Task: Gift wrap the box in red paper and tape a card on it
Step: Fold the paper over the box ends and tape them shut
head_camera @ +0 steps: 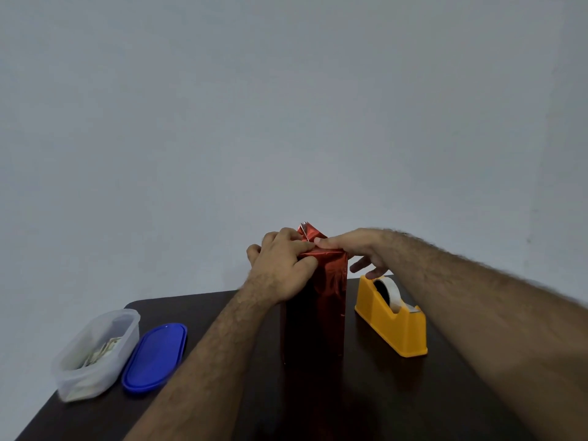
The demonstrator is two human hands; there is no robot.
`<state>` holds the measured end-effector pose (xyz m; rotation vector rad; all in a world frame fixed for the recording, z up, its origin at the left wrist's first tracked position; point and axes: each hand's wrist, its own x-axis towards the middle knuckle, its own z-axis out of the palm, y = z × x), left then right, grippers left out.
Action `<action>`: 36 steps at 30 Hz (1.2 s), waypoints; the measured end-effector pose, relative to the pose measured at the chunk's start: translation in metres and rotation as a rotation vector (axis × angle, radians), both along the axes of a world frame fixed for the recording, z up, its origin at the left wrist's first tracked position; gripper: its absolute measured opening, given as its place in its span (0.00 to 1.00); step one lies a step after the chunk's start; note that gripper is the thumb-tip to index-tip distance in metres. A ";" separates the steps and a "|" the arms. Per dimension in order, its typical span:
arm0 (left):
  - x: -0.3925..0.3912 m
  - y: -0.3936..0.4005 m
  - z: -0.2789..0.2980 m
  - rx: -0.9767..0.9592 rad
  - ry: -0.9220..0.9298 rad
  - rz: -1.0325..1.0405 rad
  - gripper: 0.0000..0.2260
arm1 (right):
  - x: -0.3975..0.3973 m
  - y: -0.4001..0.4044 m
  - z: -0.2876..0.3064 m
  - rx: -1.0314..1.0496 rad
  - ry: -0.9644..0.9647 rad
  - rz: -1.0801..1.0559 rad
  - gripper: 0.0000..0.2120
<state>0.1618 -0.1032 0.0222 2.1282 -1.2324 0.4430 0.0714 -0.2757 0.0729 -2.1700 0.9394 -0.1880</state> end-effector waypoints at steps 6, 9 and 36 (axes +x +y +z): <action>0.001 -0.001 -0.001 -0.008 0.000 0.006 0.29 | 0.002 0.011 0.000 0.103 -0.073 -0.048 0.21; 0.001 0.000 -0.003 -0.012 0.009 0.002 0.29 | 0.003 0.020 -0.001 0.127 -0.126 -0.093 0.16; -0.007 0.017 0.006 -0.379 0.812 -0.381 0.18 | -0.035 -0.019 -0.042 0.045 -0.490 -0.155 0.27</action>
